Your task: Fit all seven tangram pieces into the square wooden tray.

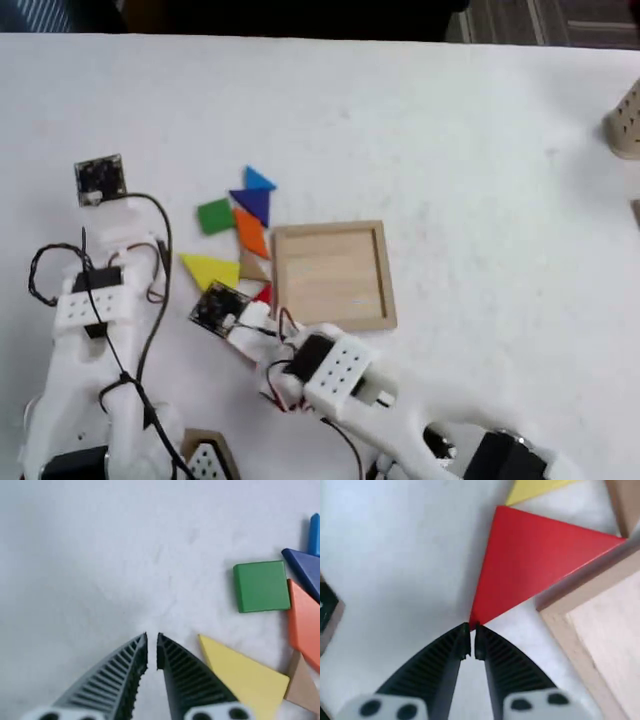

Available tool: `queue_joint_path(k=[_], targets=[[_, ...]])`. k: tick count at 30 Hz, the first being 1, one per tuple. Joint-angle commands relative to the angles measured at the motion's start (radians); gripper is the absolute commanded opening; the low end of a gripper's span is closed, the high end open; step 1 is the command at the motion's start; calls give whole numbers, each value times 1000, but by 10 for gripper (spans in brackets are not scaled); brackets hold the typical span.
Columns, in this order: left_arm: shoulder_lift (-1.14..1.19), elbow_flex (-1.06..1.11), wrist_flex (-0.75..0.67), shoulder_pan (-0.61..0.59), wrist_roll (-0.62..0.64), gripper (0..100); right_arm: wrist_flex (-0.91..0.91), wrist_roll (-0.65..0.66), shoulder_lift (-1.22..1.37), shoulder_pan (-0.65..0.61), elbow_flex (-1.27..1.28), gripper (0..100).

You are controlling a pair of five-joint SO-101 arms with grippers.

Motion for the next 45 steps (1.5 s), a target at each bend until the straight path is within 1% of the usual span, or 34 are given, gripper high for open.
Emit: queue_joint_path(k=[1, 3, 6, 9, 15, 20, 26, 28, 33, 37, 41, 45], targets=[[4, -26, -54, -48, 29, 57, 21, 5, -70, -13, -37, 18], [4, -25, -54, -48, 57, 57, 7, -12, -70, -16, -17, 19], [4, -25, -54, -48, 63, 57, -117, -75, -4, -25, 25, 23], [4, -25, -55, -48, 63, 57, -185, -86, 96, -8, 6, 21], [4, -25, -55, -56, 63, 57, -134, -87, 263, 91, -157, 21], [4, -25, -55, -76, 63, 57, -134, -87, 348, 153, -272, 21], [4, -25, -57, -76, 63, 57, -131, -87, 351, 223, -342, 20], [2, -25, -57, -77, 63, 57, -101, -89, 321, 263, -358, 20], [2, -23, -81, -96, 63, 57, -2, -189, 248, 372, -427, 24], [2, -23, -84, -101, 64, 57, -45, -247, 229, 426, -453, 24], [2, -23, -84, -99, 64, 59, -142, -331, 259, 426, -453, 24], [2, -23, -84, -99, 64, 60, -170, -342, 297, 351, -454, 24]])
